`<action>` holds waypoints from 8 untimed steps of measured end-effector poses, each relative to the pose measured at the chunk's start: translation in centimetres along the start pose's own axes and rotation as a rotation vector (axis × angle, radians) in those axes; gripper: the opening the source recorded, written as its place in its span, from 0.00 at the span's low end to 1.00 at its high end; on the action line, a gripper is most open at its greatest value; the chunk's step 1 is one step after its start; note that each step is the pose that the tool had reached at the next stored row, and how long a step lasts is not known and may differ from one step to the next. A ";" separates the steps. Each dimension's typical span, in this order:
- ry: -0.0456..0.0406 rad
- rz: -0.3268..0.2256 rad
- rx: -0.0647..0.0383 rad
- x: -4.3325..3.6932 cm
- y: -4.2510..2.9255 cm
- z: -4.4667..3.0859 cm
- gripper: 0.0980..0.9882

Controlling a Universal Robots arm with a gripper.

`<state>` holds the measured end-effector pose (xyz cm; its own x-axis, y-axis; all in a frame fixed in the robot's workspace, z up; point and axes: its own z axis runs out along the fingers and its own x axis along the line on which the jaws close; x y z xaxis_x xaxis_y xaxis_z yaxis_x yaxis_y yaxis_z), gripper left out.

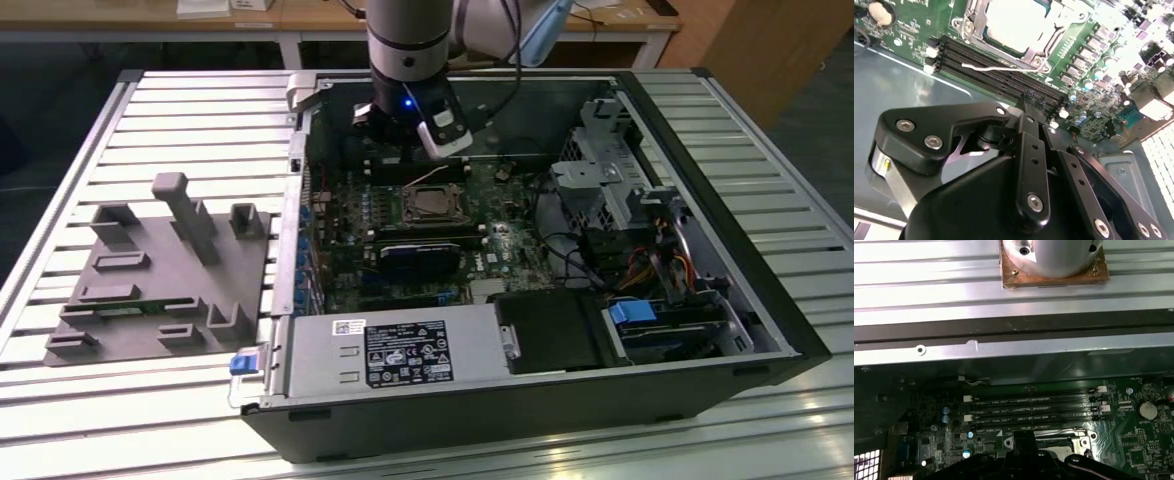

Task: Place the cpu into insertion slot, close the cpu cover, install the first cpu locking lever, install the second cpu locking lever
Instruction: 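Install the first cpu locking lever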

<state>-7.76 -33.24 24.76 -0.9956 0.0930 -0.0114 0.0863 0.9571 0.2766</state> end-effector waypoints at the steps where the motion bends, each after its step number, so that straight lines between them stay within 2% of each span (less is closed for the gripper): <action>1: 0.0000 0.000 0.000 0.00 0.00 0.00 0.00; 3: -0.0006 -0.001 0.000 -0.01 0.00 0.01 0.00; 5: -0.0057 -0.002 0.000 0.00 -0.01 0.00 0.00; 8: -0.0274 -0.008 -0.003 0.00 -0.07 0.11 0.00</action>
<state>-7.77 -33.28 24.63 -0.9949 0.0925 -0.0401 0.0777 0.9571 0.2791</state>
